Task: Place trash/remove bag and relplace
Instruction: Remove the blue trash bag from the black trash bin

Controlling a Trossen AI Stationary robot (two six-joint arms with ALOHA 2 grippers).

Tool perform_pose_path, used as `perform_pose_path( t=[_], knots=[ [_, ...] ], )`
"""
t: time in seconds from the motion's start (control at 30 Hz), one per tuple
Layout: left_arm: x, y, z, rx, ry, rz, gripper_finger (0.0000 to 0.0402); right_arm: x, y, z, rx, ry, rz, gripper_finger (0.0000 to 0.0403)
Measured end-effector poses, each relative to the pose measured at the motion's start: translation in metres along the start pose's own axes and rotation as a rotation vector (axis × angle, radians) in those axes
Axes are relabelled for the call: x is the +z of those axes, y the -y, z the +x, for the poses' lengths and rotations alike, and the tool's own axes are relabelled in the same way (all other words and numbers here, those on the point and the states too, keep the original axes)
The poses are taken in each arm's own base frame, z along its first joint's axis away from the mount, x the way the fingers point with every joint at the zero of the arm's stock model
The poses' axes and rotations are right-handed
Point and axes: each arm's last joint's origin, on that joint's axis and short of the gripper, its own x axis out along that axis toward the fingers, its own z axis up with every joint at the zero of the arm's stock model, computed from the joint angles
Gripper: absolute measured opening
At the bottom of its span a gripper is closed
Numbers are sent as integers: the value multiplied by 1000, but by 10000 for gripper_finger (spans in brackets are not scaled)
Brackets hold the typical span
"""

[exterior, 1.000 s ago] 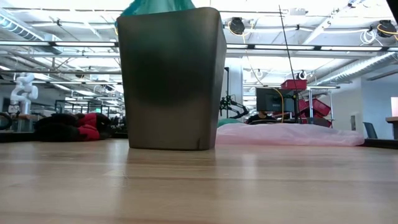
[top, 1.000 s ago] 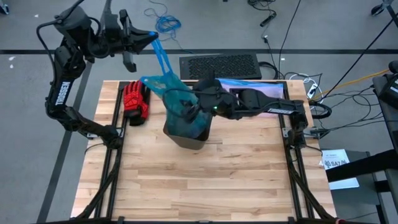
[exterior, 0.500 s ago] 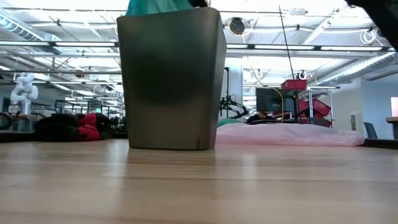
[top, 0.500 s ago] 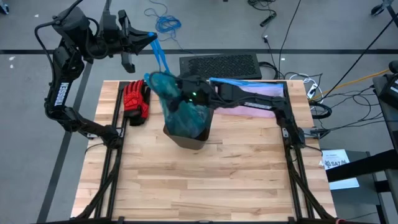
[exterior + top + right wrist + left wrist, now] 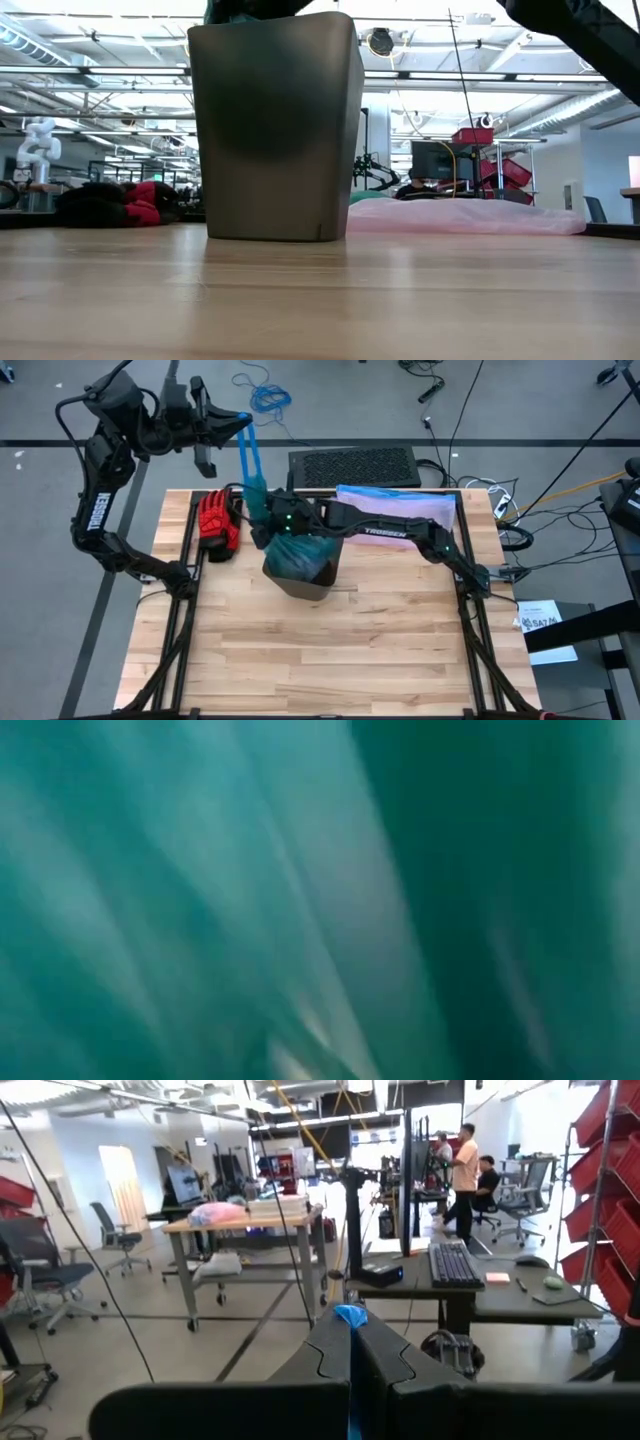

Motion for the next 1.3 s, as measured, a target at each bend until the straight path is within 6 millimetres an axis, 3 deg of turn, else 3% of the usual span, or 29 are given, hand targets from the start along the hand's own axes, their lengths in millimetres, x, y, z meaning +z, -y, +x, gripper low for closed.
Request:
perform_pose_path(
  t=[0.13,0.2,0.3,0.47,0.8,1.03,1.3],
  knots=[
    [3,2,-3,2,22,7,0,1,0,-1,4,6,-34,61],
    [6,2,-4,3,43,19,0,3,-1,-3,11,8,-65,19],
    [9,3,-6,6,71,35,11,10,-4,-15,52,-6,-68,4],
    [15,4,-11,49,105,54,54,30,-19,-57,109,29,-107,0],
    [35,12,-48,243,215,102,156,67,-29,-127,175,144,-120,0],
    [37,22,-64,176,220,-107,164,86,-29,-168,206,212,-160,0],
    [9,14,-48,163,-9,-351,164,100,-29,-221,322,237,-230,0]
  ],
)
